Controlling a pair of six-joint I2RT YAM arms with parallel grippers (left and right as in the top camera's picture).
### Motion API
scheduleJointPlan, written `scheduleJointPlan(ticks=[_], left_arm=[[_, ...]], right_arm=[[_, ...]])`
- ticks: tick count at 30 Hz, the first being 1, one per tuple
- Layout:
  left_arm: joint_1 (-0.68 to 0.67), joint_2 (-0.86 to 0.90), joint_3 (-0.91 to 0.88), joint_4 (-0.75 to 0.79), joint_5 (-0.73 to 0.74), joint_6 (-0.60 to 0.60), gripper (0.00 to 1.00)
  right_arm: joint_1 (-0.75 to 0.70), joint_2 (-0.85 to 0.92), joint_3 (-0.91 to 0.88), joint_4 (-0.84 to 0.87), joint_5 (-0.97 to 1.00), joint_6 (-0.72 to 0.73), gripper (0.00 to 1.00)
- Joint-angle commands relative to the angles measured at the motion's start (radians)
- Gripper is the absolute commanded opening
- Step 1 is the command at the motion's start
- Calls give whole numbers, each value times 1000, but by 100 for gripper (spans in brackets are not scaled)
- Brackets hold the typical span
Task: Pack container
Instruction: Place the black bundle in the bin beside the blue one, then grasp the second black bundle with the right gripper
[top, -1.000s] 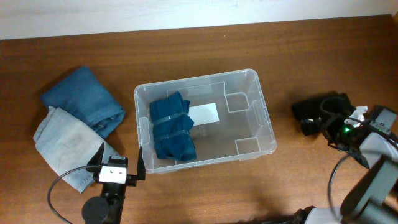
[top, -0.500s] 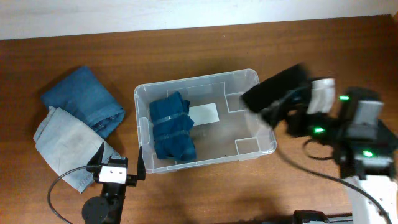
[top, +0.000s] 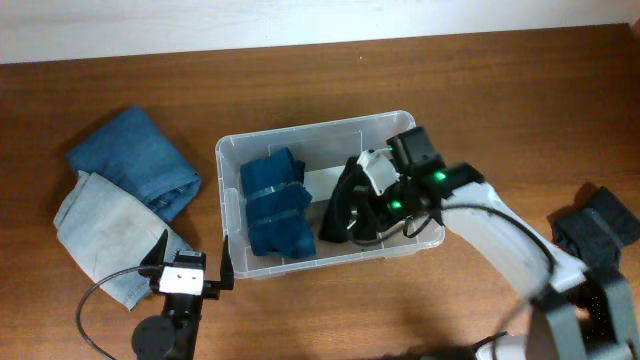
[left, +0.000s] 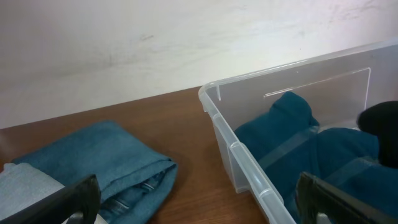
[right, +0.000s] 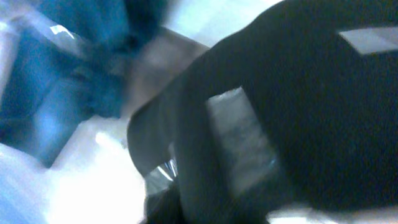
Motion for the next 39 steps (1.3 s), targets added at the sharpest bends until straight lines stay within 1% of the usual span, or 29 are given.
scheduleJointPlan(ticks=[1, 2, 4, 9, 12, 14, 16, 18, 19, 23, 26, 27, 28, 30, 32, 35, 39], left_arm=[[6, -5, -3, -6, -4, -9, 100], [6, -5, -3, -6, -4, -9, 100], [6, -5, -3, -6, -4, -9, 100], [6, -5, -3, -7, -4, -9, 100], [6, -5, -3, -6, -4, -9, 100], [6, -5, -3, -6, -4, -9, 100], [6, -5, -3, -6, -4, -9, 100], [6, -5, -3, -6, -4, -9, 100], [6, -5, -3, -6, -4, -9, 100], [6, -5, -3, -7, -4, -9, 100], [6, -5, -3, -6, -4, -9, 100], [6, -5, -3, -6, -4, -9, 100], [6, -5, -3, -6, -4, -9, 100], [6, -5, -3, -6, -4, -9, 100], [6, -5, -3, -6, -4, -9, 100], [6, -5, -3, -6, -4, -9, 100], [6, -5, -3, -6, -4, -9, 100]], right_arm=[[-17, 29, 6, -10, 47, -19, 77], [-21, 26, 19, -29, 58, -12, 98], [-20, 4, 69, -98, 98, -10, 99], [-5, -87, 281, -290, 214, -11, 99], [-17, -148, 399, -341, 242, -1, 99], [-51, -200, 455, -346, 315, 90, 99], [-115, -254, 473, -346, 415, 217, 98], [-217, -309, 467, -365, 501, 345, 98], [-312, -335, 460, -391, 517, 397, 99], [-582, -347, 424, -438, 513, 417, 98], [-812, -330, 344, -402, 503, 416, 98], [-866, -320, 321, -384, 491, 413, 98], [-972, -295, 268, -335, 427, 414, 98], [-1094, -249, 207, -266, 321, 414, 98], [-1176, -196, 166, -215, 278, 413, 98], [-1255, -101, 146, -177, 264, 412, 98], [-1299, 39, 146, -113, 264, 322, 98]])
